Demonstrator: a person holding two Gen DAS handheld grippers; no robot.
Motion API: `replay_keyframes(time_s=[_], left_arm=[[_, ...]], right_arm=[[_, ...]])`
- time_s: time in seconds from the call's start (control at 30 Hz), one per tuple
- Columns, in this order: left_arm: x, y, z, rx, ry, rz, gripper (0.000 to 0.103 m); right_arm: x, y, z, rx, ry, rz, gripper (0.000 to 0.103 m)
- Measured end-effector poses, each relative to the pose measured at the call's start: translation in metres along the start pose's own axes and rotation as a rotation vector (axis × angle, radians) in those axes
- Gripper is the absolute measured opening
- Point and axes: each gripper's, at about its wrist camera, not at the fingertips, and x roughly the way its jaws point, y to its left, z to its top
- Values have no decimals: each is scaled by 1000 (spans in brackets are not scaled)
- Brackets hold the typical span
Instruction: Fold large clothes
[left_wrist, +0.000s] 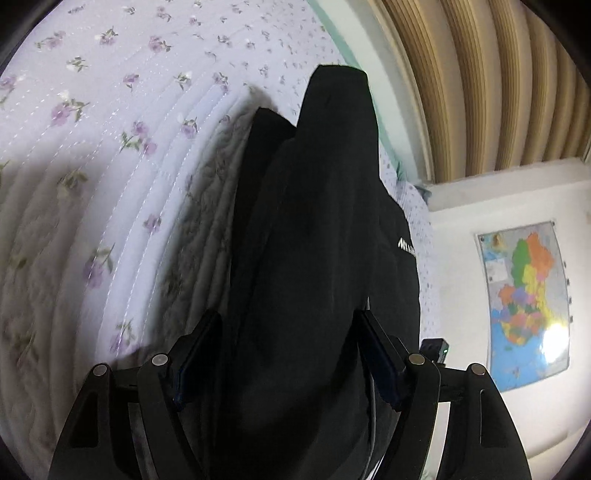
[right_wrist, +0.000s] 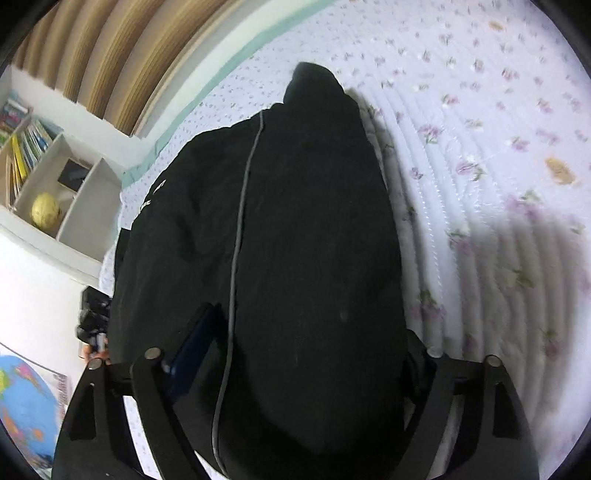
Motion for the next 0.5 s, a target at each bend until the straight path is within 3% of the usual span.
replay_keyframes(time_s=[0.1, 0.2, 0.27, 0.33, 0.4, 0.43, 0.5], left_arm=[[8, -2, 1, 23, -2, 5, 77], [9, -5, 2, 35, -26, 6, 77], [7, -3, 2, 23, -58, 2, 77], [5, -6, -1, 45, -89, 20, 73], [0, -18, -7, 106, -128, 67, 50], [-3, -29, -11, 145, -153, 100, 46], [-13, -50, -20, 192, -195, 122, 37]], right_arm=[[11, 0, 6, -17, 19, 3, 102], [18, 15, 7, -91, 24, -35, 101], [18, 18, 5, -98, 23, 3, 89], [12, 16, 1, -96, -5, 25, 84], [4, 21, -4, -118, -36, 21, 71], [1, 28, -5, -139, -57, 11, 68], [-9, 45, -9, -186, -91, -16, 52]])
